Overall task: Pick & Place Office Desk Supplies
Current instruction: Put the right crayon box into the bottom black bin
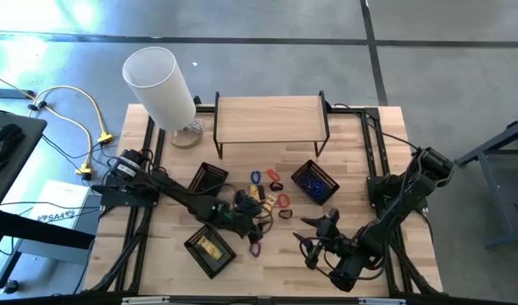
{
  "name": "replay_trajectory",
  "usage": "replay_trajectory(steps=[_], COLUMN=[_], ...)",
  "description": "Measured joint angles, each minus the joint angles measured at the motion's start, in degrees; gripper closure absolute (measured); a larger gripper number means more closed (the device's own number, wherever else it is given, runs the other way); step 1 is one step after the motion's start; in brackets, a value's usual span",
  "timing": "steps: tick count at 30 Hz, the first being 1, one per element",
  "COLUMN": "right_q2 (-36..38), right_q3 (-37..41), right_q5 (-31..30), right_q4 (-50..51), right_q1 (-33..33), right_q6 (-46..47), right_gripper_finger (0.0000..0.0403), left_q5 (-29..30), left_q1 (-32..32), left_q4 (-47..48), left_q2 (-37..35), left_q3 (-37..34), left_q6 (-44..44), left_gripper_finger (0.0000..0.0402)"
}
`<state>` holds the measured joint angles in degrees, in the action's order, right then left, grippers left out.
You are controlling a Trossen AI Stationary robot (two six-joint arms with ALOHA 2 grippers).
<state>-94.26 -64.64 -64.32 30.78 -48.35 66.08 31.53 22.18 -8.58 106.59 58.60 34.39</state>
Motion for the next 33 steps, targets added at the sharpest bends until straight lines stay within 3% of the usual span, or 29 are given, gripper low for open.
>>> replay_trajectory(steps=[3, 13, 33], right_q2=[0.0, 0.0, 0.0], right_q3=[0.0, 0.0, 0.0], right_q5=[0.1, 1.3, 1.5], right_q4=[0.0, -0.7, -1.3], right_q1=[0.4, 0.5, 0.5], right_q6=[0.0, 0.0, -0.4], right_gripper_finger=[0.0176, 0.0176, 0.0176], left_q5=[0.3, -1.7, -1.5], left_q1=[0.2, -1.4, -1.8], left_q4=[6.5, 8.6, 5.6], left_q2=[0.0, 2.3, 7.3], left_q3=[4.0, 4.4, 4.9], left_q6=[1.3, 10.1, 9.4], left_gripper_finger=[0.0078, 0.0078, 0.0078])
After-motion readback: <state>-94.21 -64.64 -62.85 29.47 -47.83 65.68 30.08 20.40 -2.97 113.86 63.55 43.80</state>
